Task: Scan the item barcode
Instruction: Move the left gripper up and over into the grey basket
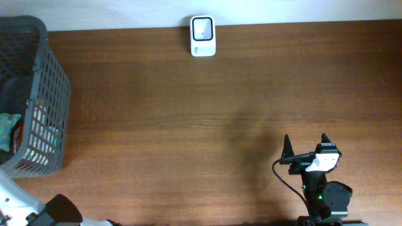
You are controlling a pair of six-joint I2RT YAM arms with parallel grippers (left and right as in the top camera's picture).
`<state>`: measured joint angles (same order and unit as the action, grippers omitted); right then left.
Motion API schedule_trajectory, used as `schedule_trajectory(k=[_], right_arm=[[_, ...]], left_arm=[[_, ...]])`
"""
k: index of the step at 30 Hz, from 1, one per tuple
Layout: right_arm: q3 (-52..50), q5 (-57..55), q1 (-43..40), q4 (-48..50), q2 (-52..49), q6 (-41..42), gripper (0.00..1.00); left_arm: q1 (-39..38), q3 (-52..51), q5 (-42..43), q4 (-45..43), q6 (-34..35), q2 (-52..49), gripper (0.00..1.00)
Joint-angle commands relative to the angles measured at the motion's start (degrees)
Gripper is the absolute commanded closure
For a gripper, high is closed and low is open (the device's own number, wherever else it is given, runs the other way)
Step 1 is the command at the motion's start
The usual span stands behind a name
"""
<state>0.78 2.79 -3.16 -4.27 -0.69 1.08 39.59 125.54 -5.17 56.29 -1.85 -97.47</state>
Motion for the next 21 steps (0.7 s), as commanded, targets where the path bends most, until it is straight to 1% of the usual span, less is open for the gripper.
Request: schedule_trajectory(k=[1,6,10,13,15,16,18,19,21], right_arm=[[-0.5,-0.3,0.5,-0.2,0.5,0.3,0.01],[-0.5,-0.3,0.5,-0.2,0.5,0.3,0.01],[-0.5,-0.3,0.5,-0.2,0.5,0.2,0.01],[-0.5,-0.3,0.5,-0.2,0.5,0.2,0.01],[-0.5,-0.3,0.5,-0.2,0.5,0.2,0.01],[-0.5,-0.3,0.5,-0.2,0.5,0.2,0.01],[-0.5,-0.3,0.5,-0.2,0.5,0.2,0.01],[-0.5,-0.3,0.5,-0.2,0.5,0.2,0.01],[-0.5,-0.3,0.5,-0.2,0.5,0.2,0.01]], left_arm=[[4.8,1.2,-3.8,1.7,1.0,-2.8,0.01],[6.3,1.2,-3.6,9.2,0.9,-5.7,0.0],[6.2,1.2,2.4,8.9,-6.2,-8.3,0.02],[5.3,1.2,3.1,7.7,-11.1,-10.8,0.02],[4.9,1.1,3.1,7.9,-12.0,-12.1,0.02],[4.8,1.1,4.1,7.9,-12.0,-12.9,0.02],[4.8,1.1,9.6,8.3,-14.5,-14.4,0.03],[4.7,1.1,12.4,8.8,-15.9,-15.1,0.05],[4.2,1.1,13.8,9.4,-16.3,-16.6,0.07]])
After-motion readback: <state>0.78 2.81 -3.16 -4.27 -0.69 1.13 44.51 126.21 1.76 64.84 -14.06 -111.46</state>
